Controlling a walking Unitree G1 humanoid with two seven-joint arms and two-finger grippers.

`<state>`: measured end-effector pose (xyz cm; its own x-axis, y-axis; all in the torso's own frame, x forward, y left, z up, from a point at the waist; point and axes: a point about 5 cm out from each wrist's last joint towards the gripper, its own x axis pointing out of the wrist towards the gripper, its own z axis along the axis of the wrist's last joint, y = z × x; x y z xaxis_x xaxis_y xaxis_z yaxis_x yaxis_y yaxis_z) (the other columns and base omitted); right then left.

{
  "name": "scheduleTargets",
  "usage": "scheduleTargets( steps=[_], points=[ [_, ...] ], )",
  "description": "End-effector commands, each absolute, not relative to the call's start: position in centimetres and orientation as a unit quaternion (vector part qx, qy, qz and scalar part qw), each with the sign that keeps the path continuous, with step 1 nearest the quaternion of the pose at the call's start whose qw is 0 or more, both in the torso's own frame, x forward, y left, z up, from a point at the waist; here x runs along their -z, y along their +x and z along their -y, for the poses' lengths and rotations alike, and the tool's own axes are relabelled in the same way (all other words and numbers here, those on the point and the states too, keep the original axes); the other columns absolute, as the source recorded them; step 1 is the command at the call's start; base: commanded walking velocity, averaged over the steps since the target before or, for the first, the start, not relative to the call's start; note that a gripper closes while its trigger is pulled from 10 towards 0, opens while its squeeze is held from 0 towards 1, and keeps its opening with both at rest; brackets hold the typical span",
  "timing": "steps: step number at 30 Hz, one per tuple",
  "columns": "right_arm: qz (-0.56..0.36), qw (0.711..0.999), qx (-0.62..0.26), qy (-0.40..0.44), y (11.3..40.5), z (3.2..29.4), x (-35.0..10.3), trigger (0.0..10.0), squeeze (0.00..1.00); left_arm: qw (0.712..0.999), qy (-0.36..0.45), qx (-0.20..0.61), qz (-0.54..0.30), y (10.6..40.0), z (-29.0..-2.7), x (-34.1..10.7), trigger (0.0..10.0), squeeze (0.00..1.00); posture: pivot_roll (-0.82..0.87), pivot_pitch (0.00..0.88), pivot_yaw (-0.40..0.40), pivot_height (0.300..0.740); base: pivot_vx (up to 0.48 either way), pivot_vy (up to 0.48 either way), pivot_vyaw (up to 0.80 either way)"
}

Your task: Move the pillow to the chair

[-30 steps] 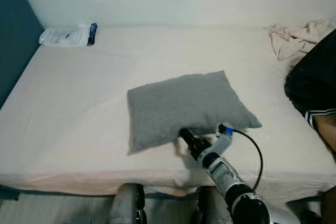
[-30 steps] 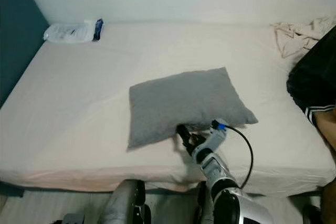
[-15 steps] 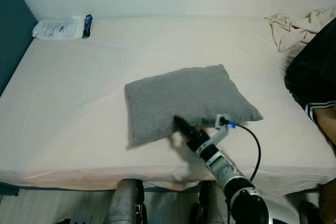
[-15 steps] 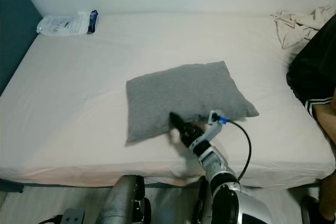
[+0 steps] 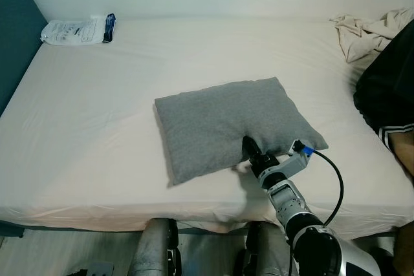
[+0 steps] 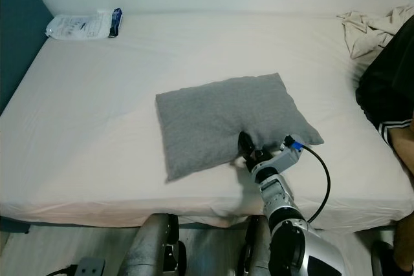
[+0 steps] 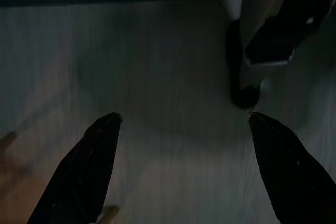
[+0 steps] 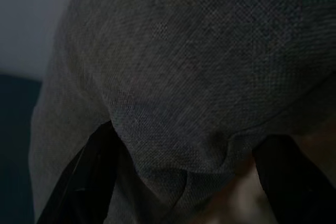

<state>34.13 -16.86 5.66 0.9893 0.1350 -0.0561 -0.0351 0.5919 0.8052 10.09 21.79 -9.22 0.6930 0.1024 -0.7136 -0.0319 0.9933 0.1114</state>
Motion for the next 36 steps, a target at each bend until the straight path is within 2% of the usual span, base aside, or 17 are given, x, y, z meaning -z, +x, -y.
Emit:
scheduleTargets(
  steps=[1,5,14,24,27,29,36],
  points=[
    [-0.046,0.883,-0.040,0.466,34.1,17.4,-5.7,0.0,0.00,0.913,0.053,-0.039,-0.404,8.7,-22.4,9.4,10.0,0.00,0.26,0.326,-0.006,0.615,0.000,0.000,0.00],
    [-0.038,0.873,-0.061,0.482,34.2,17.2,-6.0,0.0,0.00,0.912,0.054,-0.041,-0.404,8.5,-22.4,9.4,10.0,0.00,0.26,0.327,-0.008,0.615,0.000,0.000,0.00],
    [-0.036,0.870,-0.083,0.484,34.5,16.6,-6.5,0.0,0.00,0.914,0.053,-0.043,-0.401,8.9,-22.4,9.4,10.0,0.00,0.24,0.316,-0.012,0.615,0.000,0.000,0.00],
    [-0.064,0.881,-0.213,0.418,35.0,12.0,-7.6,0.0,0.00,0.919,0.045,-0.048,-0.388,11.5,-21.9,9.1,10.0,0.00,0.19,0.250,-0.037,0.615,0.000,0.000,0.00],
    [-0.101,0.897,-0.229,0.364,35.2,10.4,-7.7,0.0,0.00,0.924,0.041,-0.073,-0.374,13.0,-22.4,8.6,10.0,0.00,0.17,0.222,-0.053,0.615,0.000,0.000,0.00],
    [-0.105,0.896,-0.251,0.352,35.2,9.7,-7.8,0.0,0.00,0.925,0.039,-0.101,-0.365,13.9,-23.2,8.2,10.0,0.00,0.16,0.199,-0.063,0.615,0.000,0.000,0.00],
    [-0.114,0.864,-0.334,0.359,34.1,7.4,-7.5,0.0,0.00,0.915,0.025,-0.204,-0.346,15.2,-26.0,7.1,10.0,0.00,0.13,0.132,-0.097,0.640,0.000,0.000,0.00]
  ],
)
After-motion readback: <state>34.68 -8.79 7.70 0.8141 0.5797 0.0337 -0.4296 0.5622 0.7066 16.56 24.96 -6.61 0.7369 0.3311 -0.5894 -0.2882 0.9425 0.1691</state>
